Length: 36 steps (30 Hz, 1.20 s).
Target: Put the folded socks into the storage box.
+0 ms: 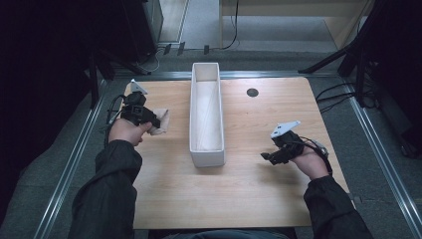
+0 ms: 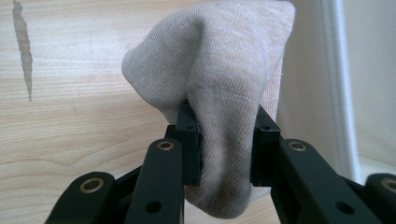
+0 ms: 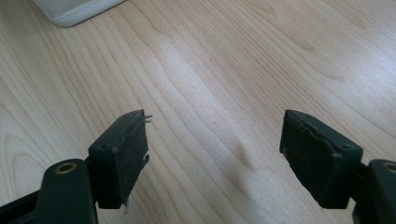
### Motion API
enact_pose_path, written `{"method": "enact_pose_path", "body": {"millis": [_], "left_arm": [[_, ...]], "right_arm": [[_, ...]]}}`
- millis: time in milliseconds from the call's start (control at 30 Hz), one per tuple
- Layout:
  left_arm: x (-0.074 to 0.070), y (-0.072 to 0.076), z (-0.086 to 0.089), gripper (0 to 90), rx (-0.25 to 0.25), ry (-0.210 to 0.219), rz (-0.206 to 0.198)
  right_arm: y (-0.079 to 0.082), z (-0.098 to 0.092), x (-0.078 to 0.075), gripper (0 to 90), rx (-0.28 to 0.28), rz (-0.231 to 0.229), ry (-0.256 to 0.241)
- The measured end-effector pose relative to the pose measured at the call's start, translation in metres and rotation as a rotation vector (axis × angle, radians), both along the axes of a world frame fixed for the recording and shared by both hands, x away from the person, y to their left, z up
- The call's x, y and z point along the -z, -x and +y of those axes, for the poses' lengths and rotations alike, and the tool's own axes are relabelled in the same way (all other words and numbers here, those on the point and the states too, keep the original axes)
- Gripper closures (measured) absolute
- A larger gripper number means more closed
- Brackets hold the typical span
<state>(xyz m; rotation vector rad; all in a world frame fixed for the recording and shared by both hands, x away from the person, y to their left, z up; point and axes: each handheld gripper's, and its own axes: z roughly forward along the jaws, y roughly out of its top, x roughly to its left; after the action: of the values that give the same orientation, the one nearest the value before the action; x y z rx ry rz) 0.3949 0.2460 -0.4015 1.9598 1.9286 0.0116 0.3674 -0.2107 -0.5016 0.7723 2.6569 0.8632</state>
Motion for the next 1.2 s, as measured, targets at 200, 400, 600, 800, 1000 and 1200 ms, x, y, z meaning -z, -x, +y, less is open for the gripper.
{"method": "enact_pose_path", "body": {"millis": [200,400,600,800,1000,1200], "left_arm": [[-0.02,0.0,-0.015,70.8,0.03,-0.002,-0.009],[-0.029,-0.002,-0.026,70.8,0.058,0.013,-0.024],[-0.03,-0.003,-0.042,70.8,0.078,0.031,-0.033],[-0.03,-0.005,-0.061,70.6,0.117,0.04,-0.03],[-0.025,-0.007,-0.079,70.8,0.136,0.044,-0.028],[-0.024,-0.007,-0.092,70.8,0.162,0.035,-0.029]], "right_arm": [[0.0,0.0,0.0,23.6,-0.001,0.003,0.009],[0.002,0.002,0.0,23.7,-0.005,-0.014,0.021],[0.001,0.002,0.0,23.6,-0.004,-0.015,0.02],[0.002,0.001,0.0,23.6,-0.007,-0.015,0.022],[0.005,-0.001,0.0,23.6,-0.003,-0.016,0.018],[0.007,-0.003,0.001,23.6,-0.004,-0.022,0.027]]}}
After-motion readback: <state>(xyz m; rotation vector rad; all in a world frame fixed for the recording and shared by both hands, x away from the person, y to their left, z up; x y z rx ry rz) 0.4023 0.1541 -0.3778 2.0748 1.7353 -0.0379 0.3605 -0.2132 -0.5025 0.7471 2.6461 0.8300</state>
